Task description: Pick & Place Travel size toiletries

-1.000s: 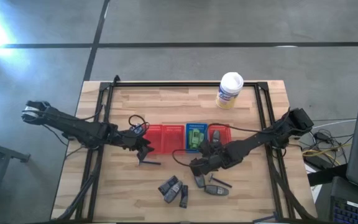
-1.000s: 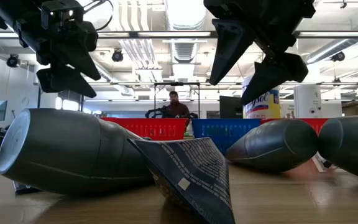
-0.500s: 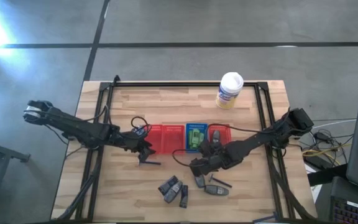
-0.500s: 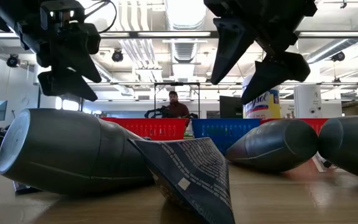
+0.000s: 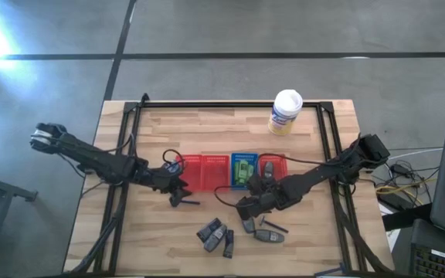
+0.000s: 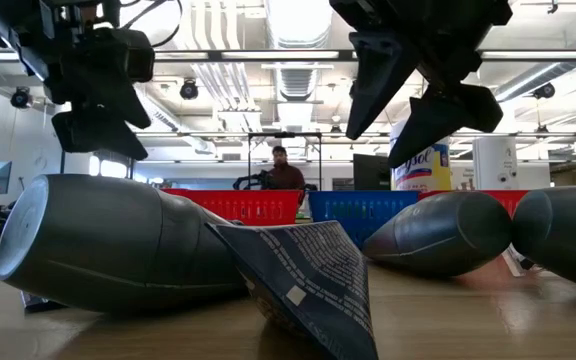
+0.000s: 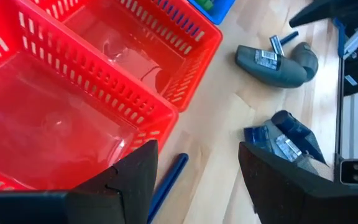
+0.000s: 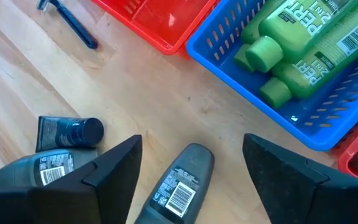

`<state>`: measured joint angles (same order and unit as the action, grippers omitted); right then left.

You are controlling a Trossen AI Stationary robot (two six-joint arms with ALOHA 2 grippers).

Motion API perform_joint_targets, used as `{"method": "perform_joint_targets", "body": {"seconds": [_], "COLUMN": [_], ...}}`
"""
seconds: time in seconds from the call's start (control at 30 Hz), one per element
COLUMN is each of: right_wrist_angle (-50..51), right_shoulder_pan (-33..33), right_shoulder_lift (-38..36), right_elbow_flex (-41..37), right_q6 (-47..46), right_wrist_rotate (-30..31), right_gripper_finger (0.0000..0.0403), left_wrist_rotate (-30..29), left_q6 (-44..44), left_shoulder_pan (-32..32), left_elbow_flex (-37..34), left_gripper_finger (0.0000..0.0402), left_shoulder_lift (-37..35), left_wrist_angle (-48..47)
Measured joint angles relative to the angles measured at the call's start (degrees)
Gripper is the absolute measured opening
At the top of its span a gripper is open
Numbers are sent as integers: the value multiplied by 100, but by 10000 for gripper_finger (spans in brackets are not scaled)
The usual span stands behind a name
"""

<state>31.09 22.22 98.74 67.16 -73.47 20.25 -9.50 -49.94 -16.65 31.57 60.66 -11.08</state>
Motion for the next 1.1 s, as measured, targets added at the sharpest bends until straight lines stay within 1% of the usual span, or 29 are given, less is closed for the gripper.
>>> {"method": "perform_joint_targets", "body": {"seconds": [0.1,0.17,0.27,0.37,0.5,0.67,0.77,0.9,1.1], "right_wrist_angle": [0,0,2,7,22,37,44,51,96], "right_shoulder_pan": [0,0,0,-1,-39,-134,-177,-204,-219], "right_shoulder_lift": [0,0,0,0,0,0,0,0,0], "right_elbow_flex": [-2,-2,-4,-6,-9,-9,-9,-9,-9], "right_q6": [-7,-4,13,32,113,286,361,365,458], "right_wrist_rotate": [0,-37,-67,-78,-79,-91,-144,-149,-149], "right_gripper_finger": [263,258,250,243,236,233,239,251,269], "left_wrist_rotate": [94,238,303,304,267,-158,-216,-221,-125], "left_q6": [229,601,1241,1776,2379,2453,2420,2455,2501], "left_shoulder_pan": [-143,-302,-585,-862,-1113,-1153,-1153,-1153,-1083], "left_elbow_flex": [0,0,0,-2,-2,66,201,354,315], "left_gripper_finger": [229,229,229,229,229,223,217,208,191], "left_shoulder_lift": [0,6,109,326,822,1509,1771,1919,2036], "left_wrist_angle": [-132,-357,-792,-939,-790,-746,-734,-703,-737]}}
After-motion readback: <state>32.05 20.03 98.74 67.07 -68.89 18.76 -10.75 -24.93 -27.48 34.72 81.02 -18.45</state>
